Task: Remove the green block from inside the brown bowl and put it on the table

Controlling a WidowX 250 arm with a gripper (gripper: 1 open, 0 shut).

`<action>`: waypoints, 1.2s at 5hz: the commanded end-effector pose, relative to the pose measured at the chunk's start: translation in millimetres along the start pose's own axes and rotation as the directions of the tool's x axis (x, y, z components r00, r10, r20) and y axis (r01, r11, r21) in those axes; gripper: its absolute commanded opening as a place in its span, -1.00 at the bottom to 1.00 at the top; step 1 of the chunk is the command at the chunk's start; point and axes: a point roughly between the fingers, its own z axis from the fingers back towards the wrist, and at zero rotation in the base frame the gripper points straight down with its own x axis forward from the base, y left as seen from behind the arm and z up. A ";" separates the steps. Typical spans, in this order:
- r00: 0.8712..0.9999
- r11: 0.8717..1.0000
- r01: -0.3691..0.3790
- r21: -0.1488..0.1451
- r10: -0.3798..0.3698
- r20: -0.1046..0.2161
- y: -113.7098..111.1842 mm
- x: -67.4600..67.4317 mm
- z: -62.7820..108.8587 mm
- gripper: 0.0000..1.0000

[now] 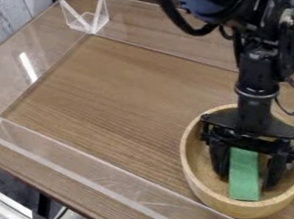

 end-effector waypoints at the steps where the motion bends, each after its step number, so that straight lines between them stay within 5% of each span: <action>1: 0.999 1.000 0.016 -0.018 -0.016 0.028 -7.3 5.6 4.2 1.00; 3: 1.000 1.000 0.015 -0.016 -0.015 0.021 -8.5 7.1 -1.0 1.00; 4: 1.000 1.000 0.015 -0.015 -0.015 0.018 -9.0 7.9 -4.4 -1.00; 6: 1.000 1.000 0.020 -0.014 -0.020 0.008 -9.3 7.1 -6.5 -1.00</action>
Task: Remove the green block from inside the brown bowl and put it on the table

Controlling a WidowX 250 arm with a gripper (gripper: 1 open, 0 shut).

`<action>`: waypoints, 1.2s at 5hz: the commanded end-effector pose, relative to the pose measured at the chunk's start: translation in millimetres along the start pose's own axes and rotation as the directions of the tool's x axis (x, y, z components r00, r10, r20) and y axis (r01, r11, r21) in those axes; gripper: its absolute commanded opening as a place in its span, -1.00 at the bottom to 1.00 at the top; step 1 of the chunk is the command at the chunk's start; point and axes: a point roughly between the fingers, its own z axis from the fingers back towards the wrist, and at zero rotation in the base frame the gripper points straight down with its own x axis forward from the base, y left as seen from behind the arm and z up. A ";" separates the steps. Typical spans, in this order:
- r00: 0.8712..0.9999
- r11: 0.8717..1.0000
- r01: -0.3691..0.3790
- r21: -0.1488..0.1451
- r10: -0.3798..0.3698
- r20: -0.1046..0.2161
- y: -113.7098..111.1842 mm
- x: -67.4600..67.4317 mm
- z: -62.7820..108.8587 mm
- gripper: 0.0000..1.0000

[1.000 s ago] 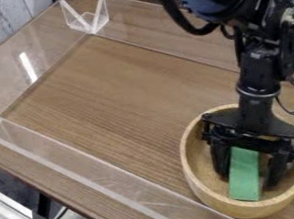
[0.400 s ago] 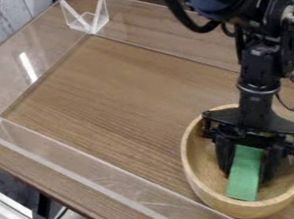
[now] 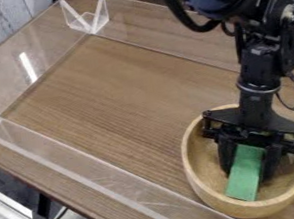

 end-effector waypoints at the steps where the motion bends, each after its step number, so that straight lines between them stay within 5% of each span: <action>1: 1.000 1.000 0.020 -0.005 -0.020 0.008 -4.2 2.2 -5.0 -1.00; 5: 0.999 1.000 0.031 0.000 -0.031 -0.013 -4.4 0.2 -9.1 -1.00; 6: 0.999 0.999 0.045 -0.012 -0.045 -0.005 -3.1 -0.3 2.1 -1.00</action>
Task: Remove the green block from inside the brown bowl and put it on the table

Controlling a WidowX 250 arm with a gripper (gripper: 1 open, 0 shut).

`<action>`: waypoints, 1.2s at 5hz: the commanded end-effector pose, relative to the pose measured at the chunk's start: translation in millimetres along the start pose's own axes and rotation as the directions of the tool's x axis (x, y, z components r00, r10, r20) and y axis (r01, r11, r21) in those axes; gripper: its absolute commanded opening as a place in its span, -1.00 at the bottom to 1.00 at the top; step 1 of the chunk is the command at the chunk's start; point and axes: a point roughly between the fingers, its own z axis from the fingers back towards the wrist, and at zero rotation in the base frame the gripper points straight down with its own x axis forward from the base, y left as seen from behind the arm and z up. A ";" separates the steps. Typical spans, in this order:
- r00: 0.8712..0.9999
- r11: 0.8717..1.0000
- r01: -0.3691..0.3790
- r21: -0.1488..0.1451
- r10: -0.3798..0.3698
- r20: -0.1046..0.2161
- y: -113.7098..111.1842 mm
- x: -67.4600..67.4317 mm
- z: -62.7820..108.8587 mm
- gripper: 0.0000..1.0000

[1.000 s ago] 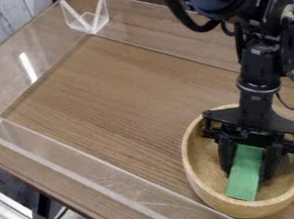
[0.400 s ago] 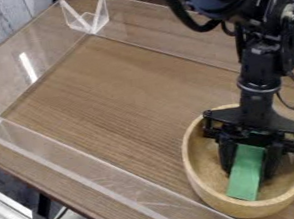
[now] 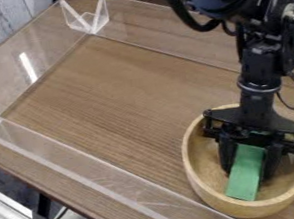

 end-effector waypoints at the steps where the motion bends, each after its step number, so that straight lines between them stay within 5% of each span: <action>1: 0.999 0.999 0.038 -0.020 -0.037 0.021 -0.7 0.4 13.4 -1.00; 3: 0.997 0.997 0.065 -0.042 -0.063 0.043 2.6 -1.7 37.2 -1.00; 5: 0.992 0.995 0.053 -0.081 -0.042 0.123 16.1 2.4 89.1 -1.00; 6: 0.988 0.995 -0.002 -0.102 0.017 0.152 42.1 13.6 112.4 -1.00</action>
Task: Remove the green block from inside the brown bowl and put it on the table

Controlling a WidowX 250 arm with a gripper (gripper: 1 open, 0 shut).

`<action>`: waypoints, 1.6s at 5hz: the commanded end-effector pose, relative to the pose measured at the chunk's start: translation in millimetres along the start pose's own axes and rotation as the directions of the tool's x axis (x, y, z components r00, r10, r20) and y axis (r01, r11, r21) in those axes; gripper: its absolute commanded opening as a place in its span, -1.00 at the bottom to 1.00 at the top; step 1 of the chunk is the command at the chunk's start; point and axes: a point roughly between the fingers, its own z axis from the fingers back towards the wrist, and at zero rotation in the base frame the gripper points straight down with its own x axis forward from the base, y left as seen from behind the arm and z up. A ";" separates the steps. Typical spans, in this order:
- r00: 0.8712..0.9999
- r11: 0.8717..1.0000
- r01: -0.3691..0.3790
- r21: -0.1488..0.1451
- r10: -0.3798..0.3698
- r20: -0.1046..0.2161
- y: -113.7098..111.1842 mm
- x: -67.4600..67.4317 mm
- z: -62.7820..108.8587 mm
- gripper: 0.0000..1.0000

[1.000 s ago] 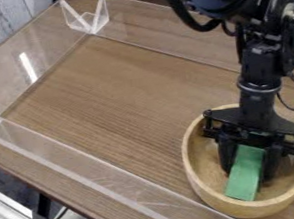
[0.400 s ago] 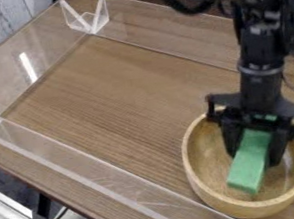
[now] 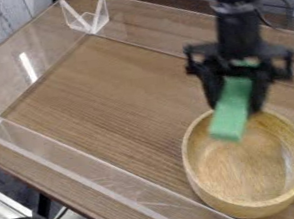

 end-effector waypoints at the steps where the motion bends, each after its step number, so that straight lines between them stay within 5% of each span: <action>1: 0.995 0.999 -0.031 -0.025 0.033 0.091 34.0 18.6 35.4 -1.00; 3: 0.989 0.995 -0.099 -0.014 0.100 0.107 119.8 33.0 47.9 -1.00; 4: 0.989 0.995 -0.102 -0.005 0.102 0.110 154.7 27.0 42.8 -1.00; 6: 0.995 0.999 -0.042 -0.007 0.042 0.085 81.1 39.0 26.3 -1.00; 8: 0.997 0.999 -0.027 0.020 0.025 0.073 101.2 27.9 11.8 -1.00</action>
